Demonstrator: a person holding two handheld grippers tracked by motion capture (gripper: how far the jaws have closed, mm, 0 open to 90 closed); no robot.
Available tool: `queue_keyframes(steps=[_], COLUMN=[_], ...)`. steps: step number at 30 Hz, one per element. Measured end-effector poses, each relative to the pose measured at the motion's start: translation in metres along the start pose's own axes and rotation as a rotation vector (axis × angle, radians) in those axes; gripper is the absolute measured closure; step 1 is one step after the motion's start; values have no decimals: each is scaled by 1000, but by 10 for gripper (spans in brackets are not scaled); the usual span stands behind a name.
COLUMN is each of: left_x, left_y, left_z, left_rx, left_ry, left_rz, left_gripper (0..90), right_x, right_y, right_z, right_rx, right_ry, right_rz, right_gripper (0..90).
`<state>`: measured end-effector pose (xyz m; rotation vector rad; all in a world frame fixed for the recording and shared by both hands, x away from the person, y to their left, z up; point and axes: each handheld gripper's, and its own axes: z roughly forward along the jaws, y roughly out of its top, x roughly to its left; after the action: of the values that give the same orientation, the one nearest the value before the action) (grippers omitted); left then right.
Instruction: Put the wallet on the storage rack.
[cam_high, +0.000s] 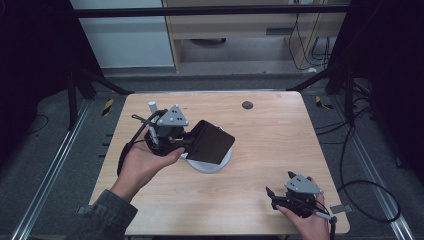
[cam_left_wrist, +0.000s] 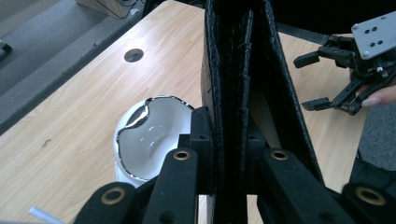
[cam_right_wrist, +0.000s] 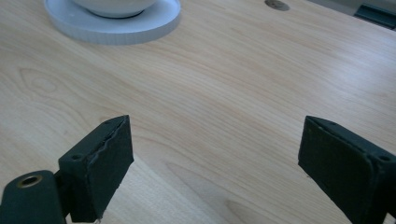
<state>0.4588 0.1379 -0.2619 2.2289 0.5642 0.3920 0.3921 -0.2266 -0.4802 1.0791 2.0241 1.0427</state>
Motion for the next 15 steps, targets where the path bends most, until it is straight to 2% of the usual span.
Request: queue_keyframes(steps=[6,15], left_x=[5,7], left_y=[3,8], left_z=[-3,-5], left_rx=[15,18], left_ry=[12,27], left_rz=[-3,-2], left_gripper=[807,806], right_x=[-4,-4], right_y=[-3,-4], right_z=[1,3], right_rx=[11,31], right_ry=[-12,-19], right_rz=[23,9], right_gripper=[91,94])
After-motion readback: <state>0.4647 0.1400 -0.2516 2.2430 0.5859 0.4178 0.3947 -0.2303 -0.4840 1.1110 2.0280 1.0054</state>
